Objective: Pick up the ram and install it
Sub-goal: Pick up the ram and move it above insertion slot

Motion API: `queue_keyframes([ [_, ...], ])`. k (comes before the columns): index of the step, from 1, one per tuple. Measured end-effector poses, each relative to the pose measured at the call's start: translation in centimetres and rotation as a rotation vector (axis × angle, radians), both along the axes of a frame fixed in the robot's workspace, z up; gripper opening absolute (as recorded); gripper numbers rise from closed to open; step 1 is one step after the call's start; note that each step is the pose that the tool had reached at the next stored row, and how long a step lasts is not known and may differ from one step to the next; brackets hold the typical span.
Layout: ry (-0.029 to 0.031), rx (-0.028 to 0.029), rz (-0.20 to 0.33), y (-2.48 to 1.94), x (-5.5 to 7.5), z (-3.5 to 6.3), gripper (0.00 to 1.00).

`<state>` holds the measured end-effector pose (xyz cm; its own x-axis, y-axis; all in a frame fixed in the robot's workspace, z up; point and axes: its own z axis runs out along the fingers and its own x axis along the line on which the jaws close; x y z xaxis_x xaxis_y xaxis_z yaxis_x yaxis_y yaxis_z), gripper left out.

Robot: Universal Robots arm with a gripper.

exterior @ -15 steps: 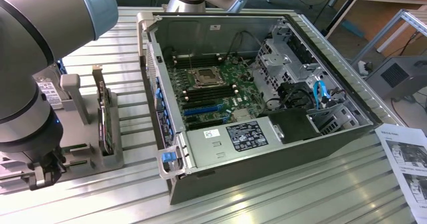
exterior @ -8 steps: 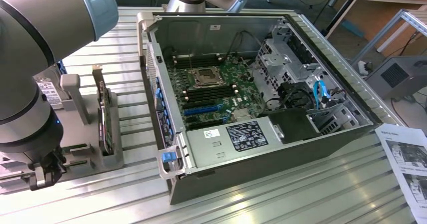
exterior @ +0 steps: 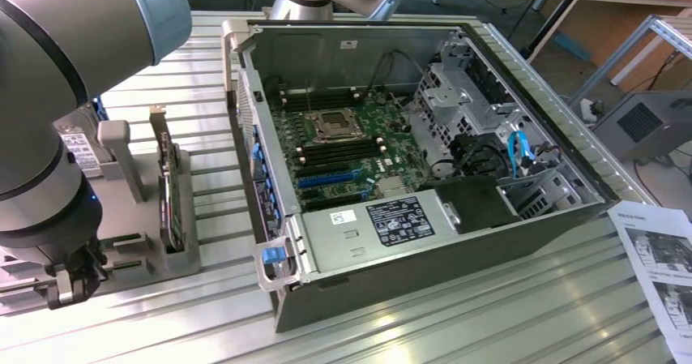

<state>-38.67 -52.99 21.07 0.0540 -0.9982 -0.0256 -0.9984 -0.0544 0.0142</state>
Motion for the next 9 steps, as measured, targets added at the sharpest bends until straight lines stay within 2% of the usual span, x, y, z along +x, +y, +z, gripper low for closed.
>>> queue_keyframes([
  [7,0.0000,0.0000,0.000,0.00,0.00,0.00,0.24],
  [9,0.0000,0.0000,0.000,0.00,0.00,0.00,0.13],
])
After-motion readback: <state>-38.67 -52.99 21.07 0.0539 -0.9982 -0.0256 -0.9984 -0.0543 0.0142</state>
